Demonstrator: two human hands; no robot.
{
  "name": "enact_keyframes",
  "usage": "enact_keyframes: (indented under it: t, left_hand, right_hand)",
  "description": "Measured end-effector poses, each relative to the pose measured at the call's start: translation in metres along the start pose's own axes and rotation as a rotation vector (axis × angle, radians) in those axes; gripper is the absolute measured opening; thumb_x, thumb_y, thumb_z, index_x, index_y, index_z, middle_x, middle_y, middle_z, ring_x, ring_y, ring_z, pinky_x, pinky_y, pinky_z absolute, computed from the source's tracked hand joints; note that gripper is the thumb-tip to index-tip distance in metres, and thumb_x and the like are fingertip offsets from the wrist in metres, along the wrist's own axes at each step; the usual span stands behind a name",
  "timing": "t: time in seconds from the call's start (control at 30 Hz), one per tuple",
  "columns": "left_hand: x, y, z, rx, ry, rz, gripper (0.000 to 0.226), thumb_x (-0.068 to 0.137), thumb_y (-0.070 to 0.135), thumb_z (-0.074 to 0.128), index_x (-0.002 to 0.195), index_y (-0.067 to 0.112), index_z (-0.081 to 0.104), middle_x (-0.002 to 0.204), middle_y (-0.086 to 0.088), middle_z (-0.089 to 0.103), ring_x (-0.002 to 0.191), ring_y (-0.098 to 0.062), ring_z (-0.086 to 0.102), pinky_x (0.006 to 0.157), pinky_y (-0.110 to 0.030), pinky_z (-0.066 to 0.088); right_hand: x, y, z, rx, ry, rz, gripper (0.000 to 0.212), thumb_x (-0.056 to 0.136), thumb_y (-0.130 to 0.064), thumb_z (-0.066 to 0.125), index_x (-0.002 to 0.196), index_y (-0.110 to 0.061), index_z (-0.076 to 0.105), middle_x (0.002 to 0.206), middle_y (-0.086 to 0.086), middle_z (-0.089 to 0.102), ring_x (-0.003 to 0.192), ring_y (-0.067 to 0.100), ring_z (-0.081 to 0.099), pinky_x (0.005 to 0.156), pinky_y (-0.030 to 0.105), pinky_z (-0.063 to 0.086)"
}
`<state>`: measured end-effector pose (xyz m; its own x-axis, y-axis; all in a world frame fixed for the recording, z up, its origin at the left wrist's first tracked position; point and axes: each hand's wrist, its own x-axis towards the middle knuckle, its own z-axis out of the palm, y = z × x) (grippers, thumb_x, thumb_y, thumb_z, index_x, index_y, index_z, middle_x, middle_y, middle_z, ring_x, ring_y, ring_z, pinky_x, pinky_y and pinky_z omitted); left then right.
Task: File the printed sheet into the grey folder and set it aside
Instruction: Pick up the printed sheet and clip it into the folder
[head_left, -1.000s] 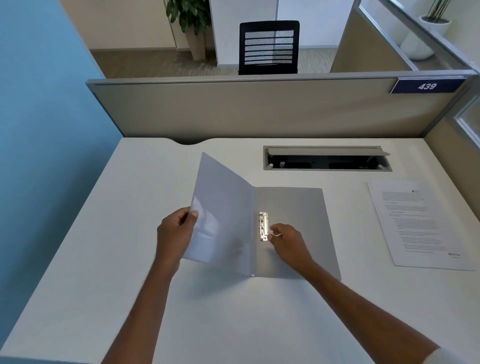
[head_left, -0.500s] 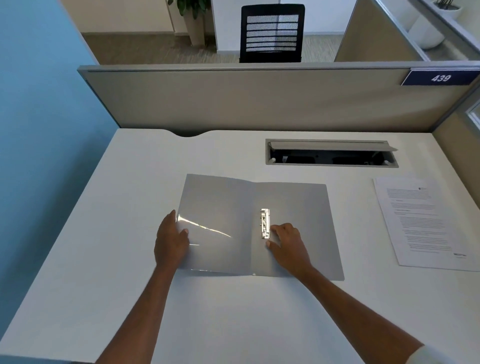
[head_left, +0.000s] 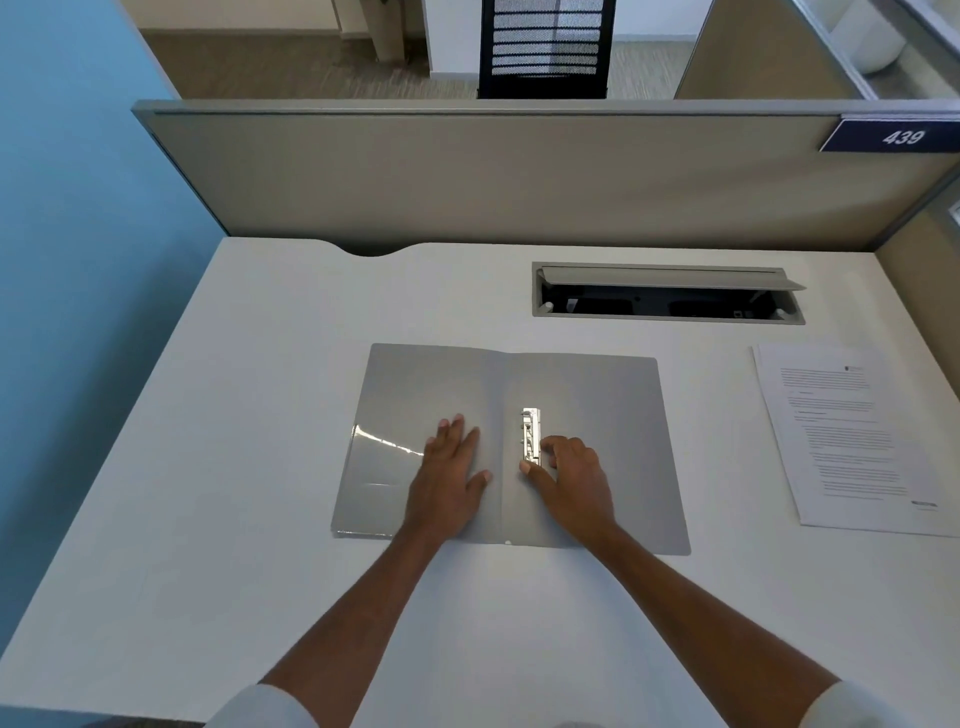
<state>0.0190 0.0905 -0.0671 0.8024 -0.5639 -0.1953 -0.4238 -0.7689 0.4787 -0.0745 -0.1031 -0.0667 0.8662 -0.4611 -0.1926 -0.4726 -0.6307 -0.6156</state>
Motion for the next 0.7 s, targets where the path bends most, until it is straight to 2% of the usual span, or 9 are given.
enact_keyframes:
  t: [0.13, 0.27, 0.43, 0.7]
  left_hand:
    - [0.010, 0.020, 0.013, 0.070, -0.052, 0.069, 0.066, 0.110, 0.040, 0.051, 0.168, 0.016, 0.030, 0.182, -0.008, 0.007, 0.170, -0.028, 0.001, 0.137, -0.042, 0.003]
    - [0.013, 0.028, 0.021, 0.100, -0.034, 0.058, 0.061, 0.113, 0.038, 0.043, 0.169, 0.019, 0.029, 0.182, -0.007, 0.007, 0.170, -0.028, 0.000, 0.138, -0.042, 0.002]
    - [0.008, 0.024, 0.029, 0.114, -0.001, 0.069, 0.059, 0.116, 0.040, 0.033, 0.171, 0.022, 0.023, 0.182, -0.004, 0.004, 0.170, -0.026, -0.002, 0.139, -0.042, 0.002]
    - [0.005, 0.020, 0.035, 0.119, 0.034, 0.079, 0.059, 0.116, 0.042, 0.032, 0.171, 0.025, 0.020, 0.182, -0.002, 0.004, 0.170, -0.024, -0.002, 0.139, -0.039, 0.001]
  right_hand:
    - [0.004, -0.004, 0.002, -0.011, 0.026, 0.027, 0.042, 0.097, -0.050, 0.070, 0.127, -0.021, 0.063, 0.118, 0.002, 0.069, 0.114, 0.025, 0.061, 0.096, 0.042, 0.052]
    - [0.005, -0.006, 0.003, -0.015, 0.045, 0.036, 0.041, 0.096, -0.047, 0.072, 0.126, -0.022, 0.062, 0.117, 0.001, 0.070, 0.112, 0.024, 0.063, 0.093, 0.041, 0.053]
    - [0.004, -0.009, 0.005, -0.010, 0.062, 0.058, 0.041, 0.095, -0.046, 0.075, 0.126, -0.023, 0.063, 0.119, -0.001, 0.070, 0.111, 0.022, 0.063, 0.094, 0.041, 0.054]
    - [0.005, -0.014, 0.007, 0.017, 0.070, 0.105, 0.040, 0.094, -0.039, 0.078, 0.126, -0.021, 0.063, 0.125, 0.003, 0.069, 0.115, 0.024, 0.063, 0.099, 0.044, 0.052]
